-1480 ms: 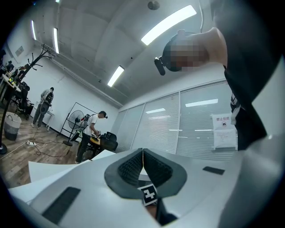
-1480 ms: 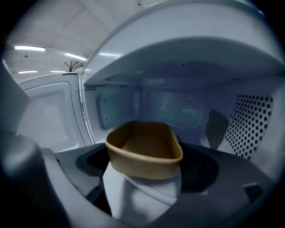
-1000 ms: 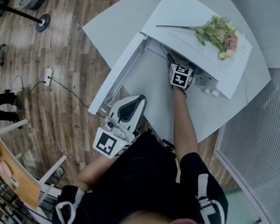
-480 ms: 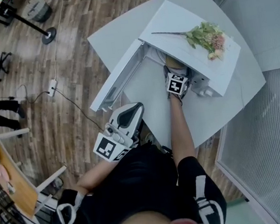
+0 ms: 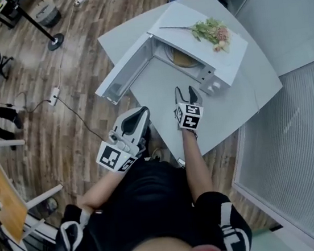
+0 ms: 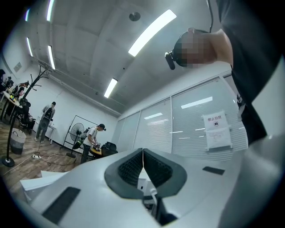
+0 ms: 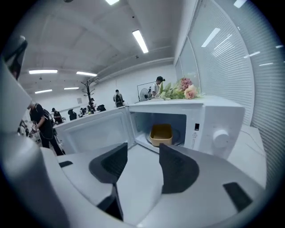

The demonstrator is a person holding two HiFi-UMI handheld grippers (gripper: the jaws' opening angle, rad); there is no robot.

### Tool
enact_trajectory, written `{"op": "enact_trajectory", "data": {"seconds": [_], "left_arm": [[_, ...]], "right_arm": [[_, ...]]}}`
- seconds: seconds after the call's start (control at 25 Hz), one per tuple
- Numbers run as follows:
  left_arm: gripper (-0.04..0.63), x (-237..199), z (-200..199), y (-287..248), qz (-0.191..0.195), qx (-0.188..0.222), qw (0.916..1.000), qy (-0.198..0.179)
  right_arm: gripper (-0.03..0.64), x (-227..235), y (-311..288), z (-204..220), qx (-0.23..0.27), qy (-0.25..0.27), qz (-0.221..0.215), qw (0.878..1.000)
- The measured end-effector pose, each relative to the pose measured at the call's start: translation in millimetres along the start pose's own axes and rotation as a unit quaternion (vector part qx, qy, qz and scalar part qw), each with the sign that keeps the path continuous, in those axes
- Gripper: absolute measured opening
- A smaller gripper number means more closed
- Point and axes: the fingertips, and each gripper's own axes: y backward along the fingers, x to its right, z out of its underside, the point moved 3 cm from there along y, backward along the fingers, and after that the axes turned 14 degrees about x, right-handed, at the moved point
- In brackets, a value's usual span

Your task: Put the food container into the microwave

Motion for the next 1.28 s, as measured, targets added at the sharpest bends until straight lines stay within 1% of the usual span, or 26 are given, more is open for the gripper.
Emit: {"op": "enact_trajectory", "data": {"seconds": [0.04,0.08,0.16,0.2,0.28,0.44,0.6,0.68,0.96,1.28], "left_arm": [[0.025,8,-3,8,-0.005,0.001,1.0000,-0.003],[0.025,15,-6,16,-0.010,0.001,0.9999,-0.005],[0.025,25,-12,29,-0.019,0.000,0.9998,-0.007],[0.025,30,-15,35,-0.023,-0.001,0.9997,-0.007],[0.025,39,-19,45,-0.026,-0.007,0.9996,-0.010],[0.025,45,-25,59,-0.025,-0.017,0.9994,-0.018],[0.025,44,-24,69,-0.021,-0.022,0.9993,-0.023],[0.025,42,-23,73,-0.018,-0.024,0.9993,-0.022],[0.025,33,-25,87,-0.007,-0.032,0.9994,-0.008],[0.025,20,-35,99,0.001,-0.025,0.9997,-0.006]], "right_arm": [[0.227,-4,19,-6,0.006,-0.007,-0.009,1.000],[0.189,-9,38,-11,0.012,-0.011,-0.021,1.000],[0.076,-20,72,-19,0.019,-0.017,-0.048,0.999],[0.052,-25,89,-21,0.021,-0.022,-0.059,0.998],[0.043,-32,119,-27,0.025,-0.026,-0.067,0.997],[0.029,-44,169,-45,0.047,-0.029,-0.065,0.996],[0.025,-55,199,-65,0.078,-0.029,-0.058,0.995],[0.025,-62,211,-72,0.085,-0.028,-0.055,0.994],[0.025,-85,238,-84,0.098,-0.039,-0.047,0.993],[0.023,-112,241,-81,0.097,-0.038,-0.046,0.993]]}}
